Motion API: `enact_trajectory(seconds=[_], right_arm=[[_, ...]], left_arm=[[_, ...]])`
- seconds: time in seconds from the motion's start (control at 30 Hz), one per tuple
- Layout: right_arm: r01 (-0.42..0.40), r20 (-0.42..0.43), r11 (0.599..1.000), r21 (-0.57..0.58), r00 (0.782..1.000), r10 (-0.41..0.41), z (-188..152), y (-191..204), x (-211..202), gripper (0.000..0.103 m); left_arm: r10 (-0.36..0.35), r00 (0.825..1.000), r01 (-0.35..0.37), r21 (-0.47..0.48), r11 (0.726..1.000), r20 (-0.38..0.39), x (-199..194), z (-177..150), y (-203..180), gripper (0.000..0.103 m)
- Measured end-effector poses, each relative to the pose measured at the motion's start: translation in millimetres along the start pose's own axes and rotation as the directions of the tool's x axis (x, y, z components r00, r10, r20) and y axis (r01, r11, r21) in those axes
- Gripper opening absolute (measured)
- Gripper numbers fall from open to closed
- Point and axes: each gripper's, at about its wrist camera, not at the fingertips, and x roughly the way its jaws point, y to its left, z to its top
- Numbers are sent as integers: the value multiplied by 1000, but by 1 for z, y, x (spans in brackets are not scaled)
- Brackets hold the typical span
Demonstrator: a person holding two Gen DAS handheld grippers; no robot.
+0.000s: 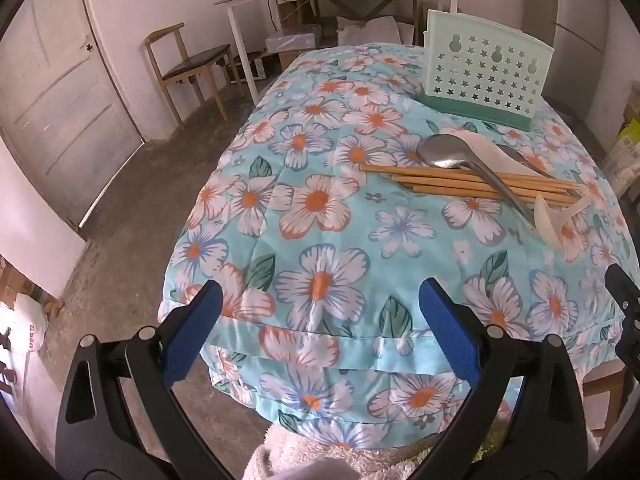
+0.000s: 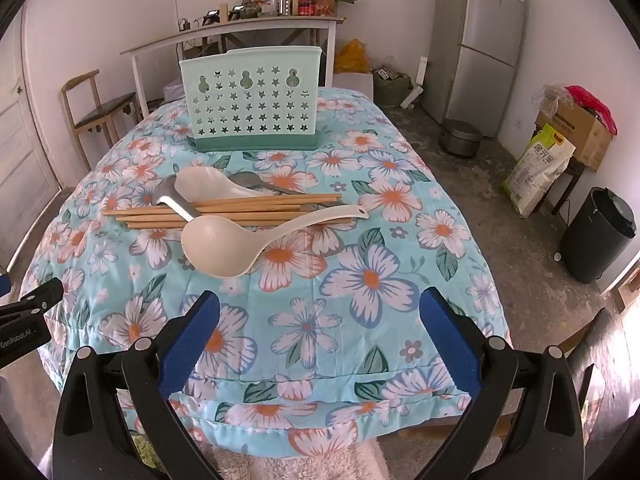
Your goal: Organize utensils
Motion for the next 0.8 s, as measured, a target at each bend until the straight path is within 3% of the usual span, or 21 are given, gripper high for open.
enact_trajectory(seconds=[0.8], right_arm=[[1, 8, 1000, -4, 1000, -1, 2, 0, -2, 97]], left_arm=[[-7, 1000, 7, -5, 1000, 5, -6, 3, -10, 95]])
